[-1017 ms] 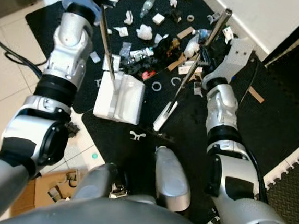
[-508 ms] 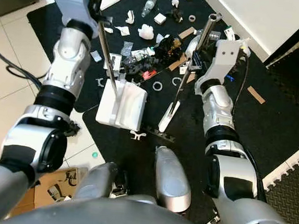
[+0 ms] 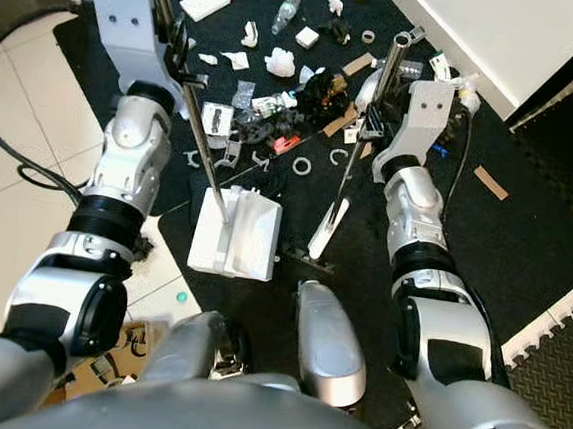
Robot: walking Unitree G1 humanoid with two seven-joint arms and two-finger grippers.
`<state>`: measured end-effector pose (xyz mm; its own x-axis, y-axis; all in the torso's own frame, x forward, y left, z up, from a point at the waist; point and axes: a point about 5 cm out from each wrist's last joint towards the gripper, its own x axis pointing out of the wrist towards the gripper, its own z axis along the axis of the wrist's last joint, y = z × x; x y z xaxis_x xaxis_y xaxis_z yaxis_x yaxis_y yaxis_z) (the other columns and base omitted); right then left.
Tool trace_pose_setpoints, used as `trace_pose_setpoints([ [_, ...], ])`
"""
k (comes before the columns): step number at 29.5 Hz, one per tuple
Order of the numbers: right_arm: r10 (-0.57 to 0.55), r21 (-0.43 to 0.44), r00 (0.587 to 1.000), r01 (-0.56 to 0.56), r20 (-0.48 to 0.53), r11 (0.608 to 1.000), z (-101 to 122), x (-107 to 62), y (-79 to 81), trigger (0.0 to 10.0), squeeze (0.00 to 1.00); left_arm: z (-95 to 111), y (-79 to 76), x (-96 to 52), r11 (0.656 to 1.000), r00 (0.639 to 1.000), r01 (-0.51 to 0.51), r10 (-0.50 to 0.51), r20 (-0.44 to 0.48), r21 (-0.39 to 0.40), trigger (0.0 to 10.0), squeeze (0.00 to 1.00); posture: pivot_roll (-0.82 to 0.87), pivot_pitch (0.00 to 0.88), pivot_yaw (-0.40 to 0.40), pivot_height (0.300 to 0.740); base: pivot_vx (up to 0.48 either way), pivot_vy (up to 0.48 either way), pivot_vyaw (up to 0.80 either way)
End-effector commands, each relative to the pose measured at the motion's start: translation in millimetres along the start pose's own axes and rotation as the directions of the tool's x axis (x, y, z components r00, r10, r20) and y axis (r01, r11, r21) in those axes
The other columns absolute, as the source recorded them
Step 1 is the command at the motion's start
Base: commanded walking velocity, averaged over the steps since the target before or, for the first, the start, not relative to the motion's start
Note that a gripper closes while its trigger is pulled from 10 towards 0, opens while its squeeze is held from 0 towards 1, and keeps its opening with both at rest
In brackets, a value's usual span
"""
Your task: Sweep floor
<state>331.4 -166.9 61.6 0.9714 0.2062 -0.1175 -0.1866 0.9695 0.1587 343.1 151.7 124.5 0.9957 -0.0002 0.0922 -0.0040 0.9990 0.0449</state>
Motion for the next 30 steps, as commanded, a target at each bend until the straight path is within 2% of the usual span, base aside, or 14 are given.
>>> trace_pose_setpoints([
  [1, -0.020, -0.040, 0.999, 0.022, 0.029, 0.999, 5, -1.9, -7.4, 10.0, 0.00, 7, 1.7, -3.6, 0.999, 0.999, 0.026, -0.027, 0.033, 0.038, 10.0, 0.00, -0.03, 0.047, -0.004, 0.740, 0.000, 0.000, 0.00],
  [5, -0.033, -0.063, 0.999, 0.035, 0.026, 0.997, 5, -3.2, -11.3, 10.0, 0.00, -4, 3.0, -13.5, 0.994, 0.998, 0.058, -0.059, 0.010, 0.093, 10.0, 0.00, -0.03, 0.053, -0.003, 0.740, 0.000, 0.000, 0.00],
  [10, -0.031, -0.083, 0.999, 0.032, 0.018, 0.996, 3, -3.1, -10.9, 10.0, 0.00, -19, 3.5, -23.3, 0.990, 0.999, 0.052, -0.052, -0.008, 0.129, 10.0, 0.00, -0.03, 0.055, -0.003, 0.740, 0.000, 0.000, 0.00],
  [12, -0.023, -0.090, 1.000, 0.023, 0.001, 0.996, 1, -2.7, -10.4, 10.0, 0.00, -29, 4.9, -30.7, 0.989, 0.999, 0.033, -0.027, -0.044, 0.141, 10.0, 0.00, -0.02, 0.059, -0.008, 0.740, 0.000, 0.000, 0.00],
  [19, -0.021, -0.107, 1.000, 0.019, -0.015, 0.994, 1, -1.7, -12.0, 10.0, 0.00, -31, 9.7, -39.2, 0.982, 0.999, 0.028, -0.020, -0.047, 0.186, 10.0, 0.00, 0.00, 0.064, -0.016, 0.740, 0.000, 0.000, 0.00],
  [24, -0.021, -0.116, 1.000, 0.019, -0.019, 0.993, 2, -0.6, -12.4, 10.0, 0.00, -35, 12.8, -42.8, 0.982, 0.998, 0.025, -0.013, -0.061, 0.187, 10.0, 0.00, 0.00, 0.064, -0.016, 0.740, 0.000, 0.000, 0.00],
  [28, -0.007, -0.137, 1.000, 0.004, -0.016, 0.991, 10, 6.5, -9.0, 10.0, 0.00, -63, 5.1, -57.2, 0.982, 0.988, 0.050, -0.022, -0.150, 0.184, 10.0, 0.00, 0.00, 0.074, -0.033, 0.740, 0.000, 0.000, 0.00],
  [30, 0.002, -0.139, 1.000, -0.004, -0.015, 0.990, 12, 8.5, -7.4, 10.0, 0.00, -70, 1.4, -59.5, 0.983, 0.984, 0.046, -0.014, -0.177, 0.179, 10.0, 0.00, 0.00, 0.078, -0.039, 0.740, 0.000, 0.000, 0.00],
])
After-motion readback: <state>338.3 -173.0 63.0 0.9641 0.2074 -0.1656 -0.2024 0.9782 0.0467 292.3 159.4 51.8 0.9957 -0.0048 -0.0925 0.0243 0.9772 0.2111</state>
